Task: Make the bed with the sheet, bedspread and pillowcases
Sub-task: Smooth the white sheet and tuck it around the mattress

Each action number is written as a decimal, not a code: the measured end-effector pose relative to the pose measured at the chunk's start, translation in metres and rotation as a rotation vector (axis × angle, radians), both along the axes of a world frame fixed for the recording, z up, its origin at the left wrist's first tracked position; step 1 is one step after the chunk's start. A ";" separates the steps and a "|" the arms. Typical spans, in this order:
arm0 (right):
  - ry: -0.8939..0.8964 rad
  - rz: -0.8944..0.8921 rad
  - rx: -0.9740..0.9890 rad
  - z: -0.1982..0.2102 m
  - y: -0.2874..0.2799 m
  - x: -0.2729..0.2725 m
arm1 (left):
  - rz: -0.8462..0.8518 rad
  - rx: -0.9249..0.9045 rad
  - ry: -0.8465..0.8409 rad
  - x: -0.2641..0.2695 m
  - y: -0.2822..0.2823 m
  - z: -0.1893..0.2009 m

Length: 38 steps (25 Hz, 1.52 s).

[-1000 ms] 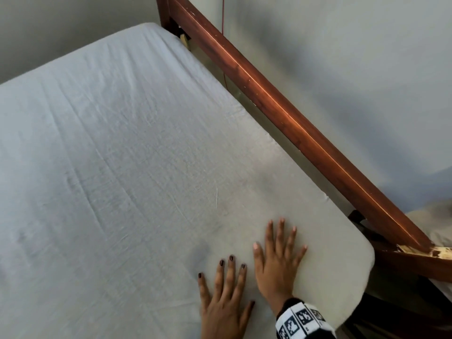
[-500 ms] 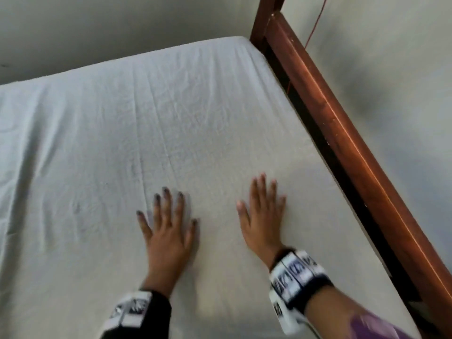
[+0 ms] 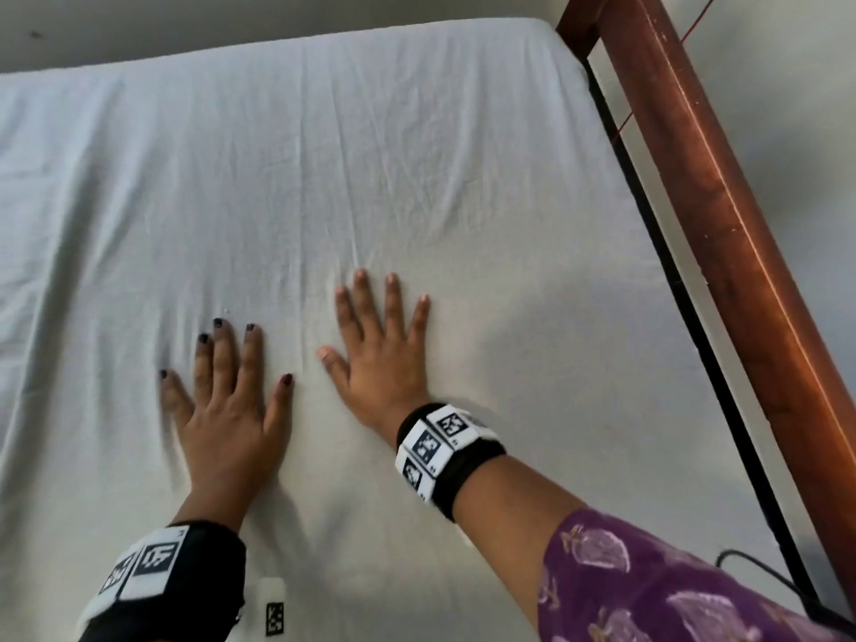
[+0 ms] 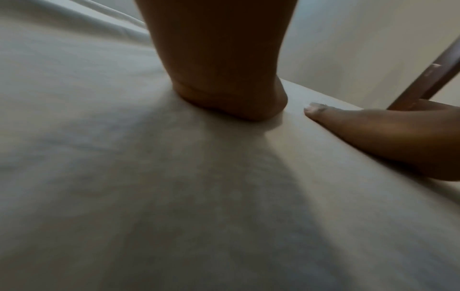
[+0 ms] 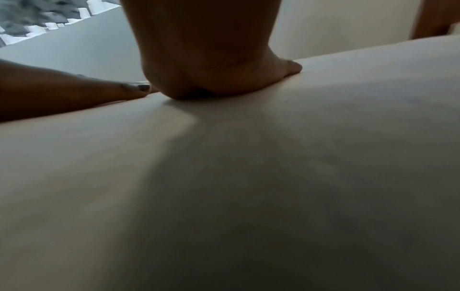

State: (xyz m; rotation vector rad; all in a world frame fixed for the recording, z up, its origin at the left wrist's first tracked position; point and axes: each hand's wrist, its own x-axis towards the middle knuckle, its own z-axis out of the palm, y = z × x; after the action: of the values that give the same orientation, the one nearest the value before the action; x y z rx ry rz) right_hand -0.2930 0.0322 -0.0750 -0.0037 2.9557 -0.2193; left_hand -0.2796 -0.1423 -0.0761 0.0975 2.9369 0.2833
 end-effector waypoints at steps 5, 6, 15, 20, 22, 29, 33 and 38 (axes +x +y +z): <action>-0.032 0.304 0.031 0.008 -0.040 0.023 | 0.237 0.005 0.040 0.012 -0.046 0.005; -0.001 0.265 0.013 0.008 -0.038 0.024 | 0.274 0.023 0.051 0.013 -0.054 0.007; -0.059 0.041 -0.022 0.001 -0.097 0.068 | 0.195 0.020 -0.005 0.041 -0.128 0.006; -0.071 0.028 -0.046 0.005 -0.160 0.090 | 0.246 0.011 -0.009 0.057 -0.179 0.007; -0.072 0.095 -0.050 0.011 -0.172 0.098 | 0.283 0.037 0.016 0.063 -0.176 0.012; -0.008 -0.129 -0.061 0.018 -0.136 0.154 | -0.045 0.065 0.014 0.140 -0.109 0.016; -0.119 0.008 -0.070 0.008 -0.174 0.193 | -0.006 -0.037 -0.060 0.163 -0.150 0.003; -0.094 0.098 -0.085 0.010 -0.211 0.208 | 0.115 0.009 -0.025 0.171 -0.192 0.008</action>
State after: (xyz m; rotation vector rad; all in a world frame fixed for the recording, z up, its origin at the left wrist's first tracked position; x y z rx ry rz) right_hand -0.0854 -0.1786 -0.0648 -0.1447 2.8413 -0.3216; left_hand -0.1091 -0.3347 -0.0683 -0.0729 2.9216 0.3116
